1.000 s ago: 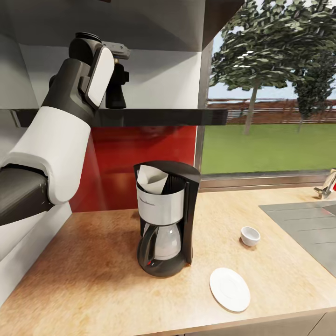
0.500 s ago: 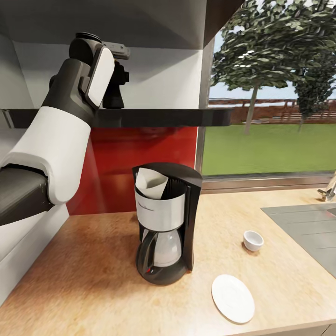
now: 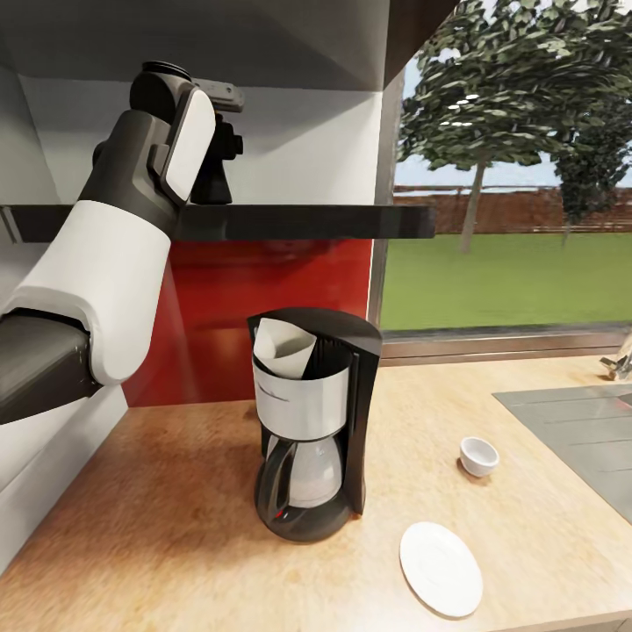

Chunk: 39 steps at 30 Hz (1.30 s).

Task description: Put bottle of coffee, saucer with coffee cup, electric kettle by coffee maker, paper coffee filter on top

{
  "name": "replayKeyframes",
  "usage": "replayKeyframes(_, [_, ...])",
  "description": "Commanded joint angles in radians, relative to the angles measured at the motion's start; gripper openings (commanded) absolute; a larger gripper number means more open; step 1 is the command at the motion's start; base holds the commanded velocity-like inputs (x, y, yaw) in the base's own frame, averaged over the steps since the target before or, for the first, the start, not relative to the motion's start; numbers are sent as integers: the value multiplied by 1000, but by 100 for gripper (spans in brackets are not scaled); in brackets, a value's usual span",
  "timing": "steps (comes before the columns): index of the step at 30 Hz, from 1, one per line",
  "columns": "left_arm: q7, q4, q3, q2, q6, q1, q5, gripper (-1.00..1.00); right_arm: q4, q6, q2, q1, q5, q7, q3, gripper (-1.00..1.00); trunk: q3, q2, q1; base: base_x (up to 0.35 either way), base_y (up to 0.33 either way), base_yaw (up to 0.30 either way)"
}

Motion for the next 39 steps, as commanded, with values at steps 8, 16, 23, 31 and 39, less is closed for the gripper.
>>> replayKeyframes(8, [8, 1, -1, 0, 4, -1, 10, -100, -1, 0, 0, 0, 11, -10, 0, 100, -1, -1, 0, 2, 0, 0])
replayKeyframes(16, [8, 0, 2, 2, 4, -1, 11, -100, -1, 0, 0, 0, 11, -9, 0, 100, -1, -1, 0, 0, 0, 0])
replayKeyframes(23, [8, -1, 2, 2, 4, -1, 12, -100, -1, 0, 0, 0, 11, -10, 0, 100, -1, -1, 0, 0, 0, 0])
replayKeyframes(31, [8, -1, 2, 1, 4, -1, 10, -100, -1, 0, 0, 0, 11, -10, 0, 100, 8, 20, -11, 0, 0, 0])
replayKeyframes(39, [8, -1, 3, 1, 4, -1, 10, -100, -1, 0, 0, 0, 11, -10, 0, 100, 24, 55, -30, 0, 0, 0])
